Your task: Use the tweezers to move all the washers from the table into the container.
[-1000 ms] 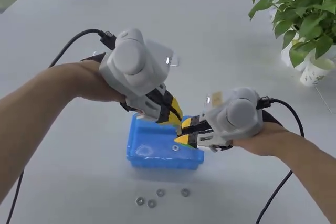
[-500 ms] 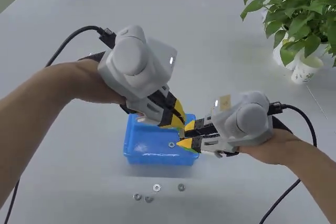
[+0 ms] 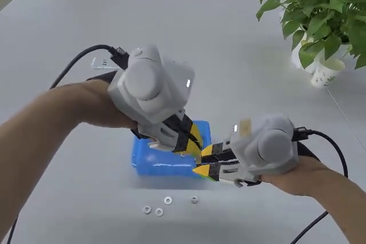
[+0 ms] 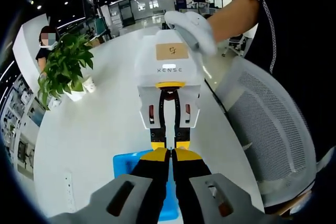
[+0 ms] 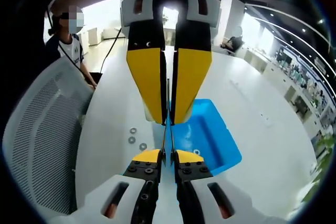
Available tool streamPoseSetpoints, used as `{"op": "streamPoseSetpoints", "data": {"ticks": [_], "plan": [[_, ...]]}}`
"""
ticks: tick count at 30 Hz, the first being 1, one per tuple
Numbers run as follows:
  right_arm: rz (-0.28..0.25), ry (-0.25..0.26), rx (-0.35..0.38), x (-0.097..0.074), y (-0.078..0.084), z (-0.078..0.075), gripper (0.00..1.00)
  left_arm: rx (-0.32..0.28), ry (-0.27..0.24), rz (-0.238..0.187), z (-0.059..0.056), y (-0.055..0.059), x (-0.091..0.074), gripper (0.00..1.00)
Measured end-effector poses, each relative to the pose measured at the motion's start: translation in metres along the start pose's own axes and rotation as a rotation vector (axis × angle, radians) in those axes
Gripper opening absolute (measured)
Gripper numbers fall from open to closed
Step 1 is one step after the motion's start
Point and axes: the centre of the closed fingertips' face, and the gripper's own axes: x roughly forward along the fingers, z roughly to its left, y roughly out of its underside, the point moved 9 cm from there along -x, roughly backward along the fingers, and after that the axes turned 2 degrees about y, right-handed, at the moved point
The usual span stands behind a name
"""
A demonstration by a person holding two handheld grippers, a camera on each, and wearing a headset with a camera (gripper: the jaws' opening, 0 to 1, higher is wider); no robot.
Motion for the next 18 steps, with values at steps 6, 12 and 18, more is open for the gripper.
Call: {"op": "streamPoseSetpoints", "data": {"ticks": [6, 12, 18], "plan": [[0.012, -0.01, 0.01, 0.004, 0.007, 0.008, 0.11, -0.004, 0.013, 0.004, -0.005, 0.003, 0.009, 0.06], [0.009, -0.015, 0.023, 0.008, 0.013, 0.014, 0.11, -0.01, 0.024, 0.007, -0.008, 0.008, 0.015, 0.06], [0.018, -0.023, 0.027, 0.013, 0.02, 0.018, 0.11, -0.016, 0.036, 0.013, -0.012, 0.014, 0.022, 0.06]]}}
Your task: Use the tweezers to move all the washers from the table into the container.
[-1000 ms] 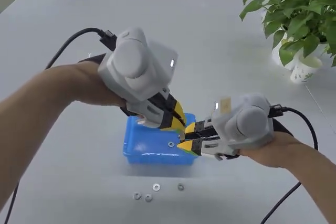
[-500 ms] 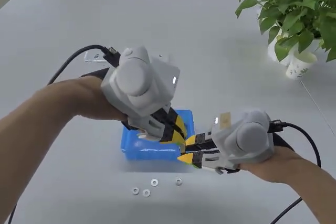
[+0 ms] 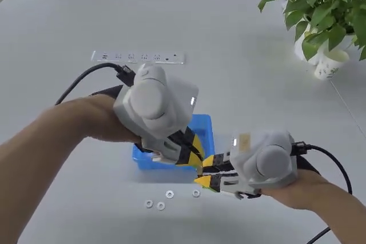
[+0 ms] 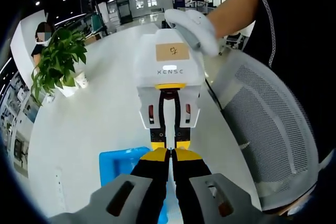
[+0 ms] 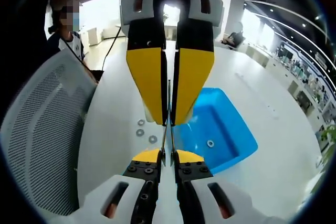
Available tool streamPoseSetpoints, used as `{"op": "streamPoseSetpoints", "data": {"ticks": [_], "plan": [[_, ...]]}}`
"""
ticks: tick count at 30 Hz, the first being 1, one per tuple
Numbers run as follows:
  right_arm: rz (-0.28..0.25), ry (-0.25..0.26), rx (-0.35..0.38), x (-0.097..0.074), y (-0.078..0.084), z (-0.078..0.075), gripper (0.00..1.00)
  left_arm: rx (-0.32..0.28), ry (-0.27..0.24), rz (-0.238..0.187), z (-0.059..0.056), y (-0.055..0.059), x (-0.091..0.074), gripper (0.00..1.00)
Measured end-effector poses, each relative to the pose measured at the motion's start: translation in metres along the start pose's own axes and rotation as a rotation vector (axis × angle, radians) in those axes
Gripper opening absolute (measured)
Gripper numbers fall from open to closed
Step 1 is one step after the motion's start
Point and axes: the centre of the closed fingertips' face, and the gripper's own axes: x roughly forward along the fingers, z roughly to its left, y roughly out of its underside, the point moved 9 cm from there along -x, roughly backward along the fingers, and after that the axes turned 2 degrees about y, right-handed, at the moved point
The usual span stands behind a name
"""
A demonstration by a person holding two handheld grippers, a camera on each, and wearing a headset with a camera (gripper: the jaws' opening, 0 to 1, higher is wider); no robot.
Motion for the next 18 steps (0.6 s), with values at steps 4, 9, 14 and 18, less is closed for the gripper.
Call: {"op": "streamPoseSetpoints", "data": {"ticks": [4, 9, 14, 18], "plan": [[0.001, -0.005, 0.004, 0.002, 0.002, 0.002, 0.11, 0.0, 0.003, 0.003, -0.002, 0.003, 0.003, 0.06], [0.001, -0.015, 0.011, 0.007, 0.004, 0.004, 0.12, -0.007, 0.01, 0.005, -0.004, 0.006, 0.005, 0.06], [0.002, -0.027, 0.018, 0.011, 0.007, 0.007, 0.12, -0.011, 0.02, 0.009, -0.005, 0.009, 0.009, 0.06], [0.004, -0.033, 0.024, 0.013, 0.009, 0.008, 0.12, -0.016, 0.027, 0.01, -0.006, 0.011, 0.011, 0.06]]}}
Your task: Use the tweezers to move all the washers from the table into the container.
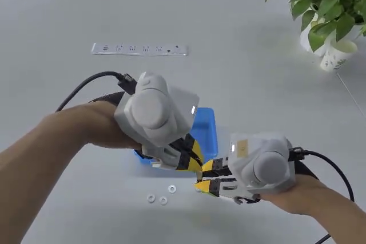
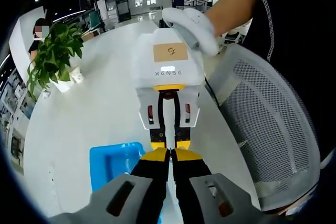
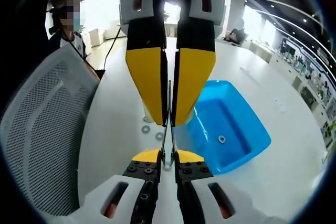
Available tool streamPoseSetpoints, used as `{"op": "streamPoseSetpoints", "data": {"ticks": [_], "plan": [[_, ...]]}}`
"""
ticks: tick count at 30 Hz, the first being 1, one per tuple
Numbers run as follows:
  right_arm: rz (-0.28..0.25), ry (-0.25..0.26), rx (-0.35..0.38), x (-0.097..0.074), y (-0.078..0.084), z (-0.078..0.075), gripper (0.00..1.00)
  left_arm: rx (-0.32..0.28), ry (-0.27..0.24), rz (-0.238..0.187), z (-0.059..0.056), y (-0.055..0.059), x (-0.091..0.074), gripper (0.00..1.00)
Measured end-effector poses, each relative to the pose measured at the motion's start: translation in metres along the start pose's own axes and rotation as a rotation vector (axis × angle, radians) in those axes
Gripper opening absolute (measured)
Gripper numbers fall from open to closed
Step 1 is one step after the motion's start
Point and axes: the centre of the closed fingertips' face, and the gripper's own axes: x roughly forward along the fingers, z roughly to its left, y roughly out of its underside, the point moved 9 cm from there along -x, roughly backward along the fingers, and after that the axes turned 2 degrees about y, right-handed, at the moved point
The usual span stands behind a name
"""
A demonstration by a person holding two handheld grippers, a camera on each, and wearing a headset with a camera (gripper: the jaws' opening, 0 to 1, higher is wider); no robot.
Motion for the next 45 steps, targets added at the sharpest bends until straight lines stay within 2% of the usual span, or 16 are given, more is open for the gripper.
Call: {"op": "streamPoseSetpoints", "data": {"ticks": [20, 45], "plan": [[0.002, -0.03, 0.023, 0.01, 0.008, 0.003, 0.12, -0.022, 0.018, 0.007, -0.002, 0.009, 0.009, 0.06], [0.001, -0.042, 0.028, 0.013, 0.007, 0.002, 0.13, -0.03, 0.017, 0.001, 0.0, 0.009, 0.009, 0.06]]}}
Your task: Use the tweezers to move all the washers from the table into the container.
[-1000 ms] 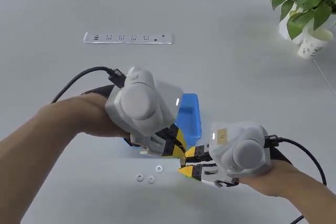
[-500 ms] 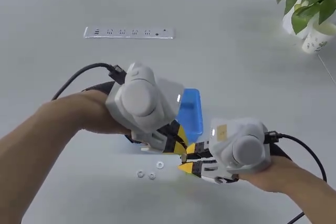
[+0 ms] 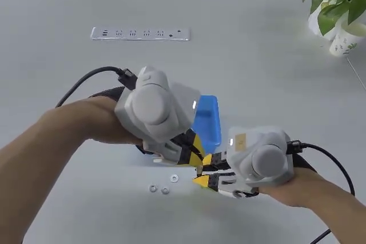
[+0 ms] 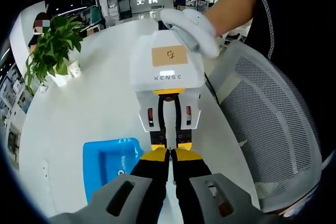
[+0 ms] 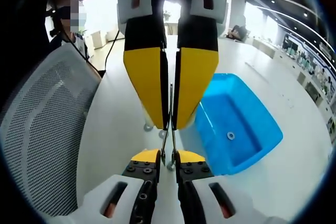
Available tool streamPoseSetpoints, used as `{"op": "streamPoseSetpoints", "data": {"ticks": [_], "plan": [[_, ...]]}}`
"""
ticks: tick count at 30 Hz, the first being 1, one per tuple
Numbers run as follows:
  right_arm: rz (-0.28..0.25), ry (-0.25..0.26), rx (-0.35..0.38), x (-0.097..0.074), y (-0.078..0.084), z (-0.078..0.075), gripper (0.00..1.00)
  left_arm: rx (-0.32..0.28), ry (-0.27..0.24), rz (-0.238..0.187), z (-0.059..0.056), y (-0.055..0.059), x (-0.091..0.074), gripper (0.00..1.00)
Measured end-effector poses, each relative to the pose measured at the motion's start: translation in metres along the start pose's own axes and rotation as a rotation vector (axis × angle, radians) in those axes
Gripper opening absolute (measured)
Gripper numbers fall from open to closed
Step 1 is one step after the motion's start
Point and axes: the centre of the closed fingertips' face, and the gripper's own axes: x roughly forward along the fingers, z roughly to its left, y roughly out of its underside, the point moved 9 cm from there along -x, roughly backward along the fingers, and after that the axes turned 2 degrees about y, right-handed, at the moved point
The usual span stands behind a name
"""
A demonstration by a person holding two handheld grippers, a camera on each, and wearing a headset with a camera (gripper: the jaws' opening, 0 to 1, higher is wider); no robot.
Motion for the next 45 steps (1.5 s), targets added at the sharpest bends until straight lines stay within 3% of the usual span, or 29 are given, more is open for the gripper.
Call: {"op": "streamPoseSetpoints", "data": {"ticks": [45], "plan": [[0.017, 0.019, 0.04, 0.0003, 0.0021, -0.0026, 0.1, 0.014, 0.015, 0.006, 0.0051, 0.0006, 0.003, 0.06]]}}
